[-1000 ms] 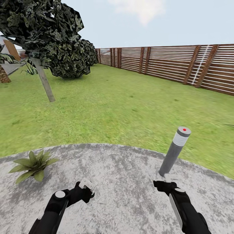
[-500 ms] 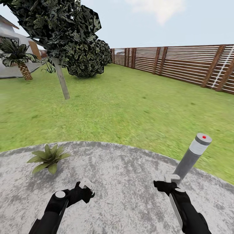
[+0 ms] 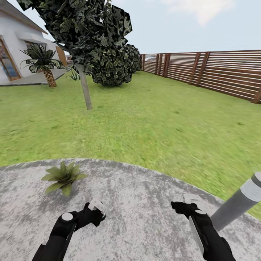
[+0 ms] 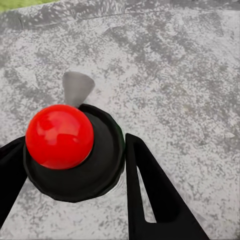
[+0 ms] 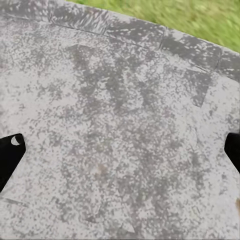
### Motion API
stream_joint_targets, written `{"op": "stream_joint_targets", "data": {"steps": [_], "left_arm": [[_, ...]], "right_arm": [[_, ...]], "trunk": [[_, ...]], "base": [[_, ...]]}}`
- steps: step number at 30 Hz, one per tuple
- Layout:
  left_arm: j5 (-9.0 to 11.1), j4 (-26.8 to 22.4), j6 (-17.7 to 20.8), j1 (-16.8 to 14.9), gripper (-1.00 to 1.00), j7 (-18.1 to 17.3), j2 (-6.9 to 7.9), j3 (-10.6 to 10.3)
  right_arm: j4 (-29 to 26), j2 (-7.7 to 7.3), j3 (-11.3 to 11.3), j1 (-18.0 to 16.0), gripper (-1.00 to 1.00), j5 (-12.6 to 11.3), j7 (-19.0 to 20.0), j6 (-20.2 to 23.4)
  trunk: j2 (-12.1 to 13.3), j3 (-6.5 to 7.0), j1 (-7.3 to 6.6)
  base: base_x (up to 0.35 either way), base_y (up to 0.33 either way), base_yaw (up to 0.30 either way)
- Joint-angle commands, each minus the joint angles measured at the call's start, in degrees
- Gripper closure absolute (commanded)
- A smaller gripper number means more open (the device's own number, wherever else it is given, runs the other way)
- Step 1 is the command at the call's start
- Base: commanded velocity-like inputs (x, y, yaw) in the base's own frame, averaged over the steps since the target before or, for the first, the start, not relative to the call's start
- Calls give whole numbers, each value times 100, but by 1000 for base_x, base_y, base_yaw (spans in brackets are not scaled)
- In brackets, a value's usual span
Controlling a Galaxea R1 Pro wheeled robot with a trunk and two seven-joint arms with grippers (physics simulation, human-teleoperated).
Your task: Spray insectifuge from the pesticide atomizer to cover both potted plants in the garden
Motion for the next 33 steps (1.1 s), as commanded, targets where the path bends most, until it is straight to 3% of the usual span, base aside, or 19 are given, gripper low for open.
{"op": "stream_joint_targets", "data": {"steps": [1, 11, 33], "left_arm": [[-34, -6, 22, -5, 100, -50, -7, 14], [-34, -6, 22, -7, 100, -50, -7, 14], [-32, -3, 22, -10, 100, -50, -7, 14]], "right_arm": [[-10, 1, -9, -1, -100, 45, 28, 32], [-13, 1, -9, -1, -100, 45, 28, 32], [-11, 1, -9, -1, -100, 44, 25, 32]], "trunk": [[-2, -5, 3], [-2, -5, 3], [-2, -5, 3]], "base": [[313, -1, 258], [238, 0, 258], [6, 0, 258]]}}
